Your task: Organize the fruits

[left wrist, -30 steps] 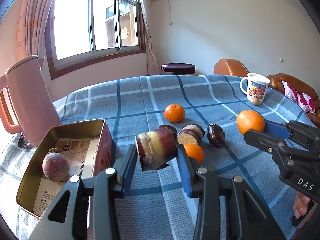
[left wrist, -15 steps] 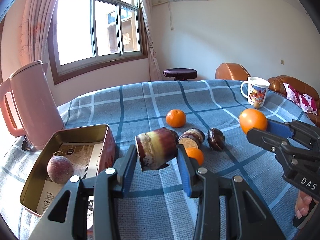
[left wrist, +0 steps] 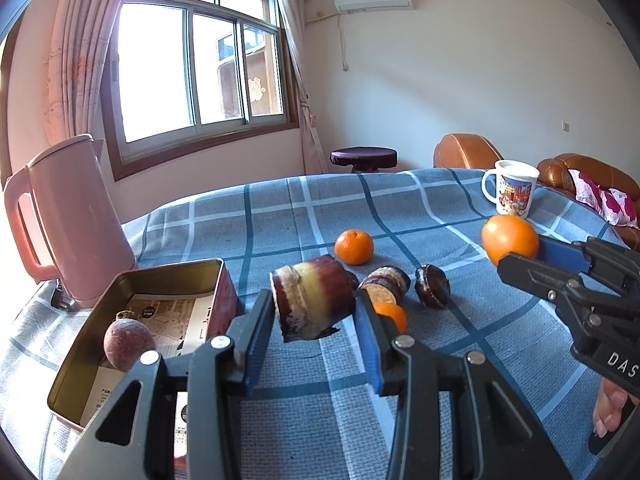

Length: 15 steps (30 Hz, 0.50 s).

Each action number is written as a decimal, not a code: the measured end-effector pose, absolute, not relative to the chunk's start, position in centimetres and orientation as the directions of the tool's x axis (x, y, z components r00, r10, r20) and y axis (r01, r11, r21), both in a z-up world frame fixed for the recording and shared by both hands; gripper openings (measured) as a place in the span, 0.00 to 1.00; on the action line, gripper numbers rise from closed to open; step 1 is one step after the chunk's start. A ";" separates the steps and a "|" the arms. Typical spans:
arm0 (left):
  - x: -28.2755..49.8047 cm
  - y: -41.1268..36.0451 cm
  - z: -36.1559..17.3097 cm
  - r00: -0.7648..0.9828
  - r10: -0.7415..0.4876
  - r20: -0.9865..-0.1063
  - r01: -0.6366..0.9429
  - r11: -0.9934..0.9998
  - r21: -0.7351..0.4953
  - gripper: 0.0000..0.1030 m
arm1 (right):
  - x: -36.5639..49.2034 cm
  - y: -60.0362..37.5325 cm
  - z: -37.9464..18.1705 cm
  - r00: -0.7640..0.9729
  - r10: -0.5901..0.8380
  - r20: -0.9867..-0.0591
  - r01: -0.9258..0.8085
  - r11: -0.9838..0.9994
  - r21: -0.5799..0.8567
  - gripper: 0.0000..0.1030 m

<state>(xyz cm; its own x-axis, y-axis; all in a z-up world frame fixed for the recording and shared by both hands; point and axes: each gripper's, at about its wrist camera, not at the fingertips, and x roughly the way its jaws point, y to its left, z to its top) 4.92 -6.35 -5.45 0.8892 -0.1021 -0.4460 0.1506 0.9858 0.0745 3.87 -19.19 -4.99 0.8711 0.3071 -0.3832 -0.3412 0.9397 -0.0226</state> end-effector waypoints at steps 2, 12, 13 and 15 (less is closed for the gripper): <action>4.7 -6.4 -5.4 0.892 -0.102 -0.440 0.150 0.986 0.076 0.40 | 3.8 -19.2 -5.0 0.872 0.309 -0.379 -0.343 0.939 -0.024 0.34; 4.0 -6.3 -5.1 0.909 -0.099 -0.404 0.144 0.986 0.084 0.40 | 3.3 -19.2 -4.7 0.882 0.314 -0.352 -0.346 0.938 -0.031 0.34; 4.0 -6.3 -5.1 0.910 -0.100 -0.402 0.145 0.986 0.083 0.40 | 3.2 -19.2 -4.8 0.882 0.314 -0.350 -0.347 0.937 -0.032 0.34; 3.8 -6.3 -5.0 0.913 -0.100 -0.395 0.144 0.986 0.084 0.40 | 3.0 -19.2 -4.7 0.884 0.314 -0.345 -0.346 0.938 -0.033 0.34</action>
<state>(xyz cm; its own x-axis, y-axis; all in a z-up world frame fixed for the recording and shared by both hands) 3.81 -6.34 -5.04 0.9133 -0.1001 -0.3947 0.1443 0.9860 0.0839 3.04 -19.17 -4.72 0.8843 0.3145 -0.3450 -0.3462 0.9376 -0.0328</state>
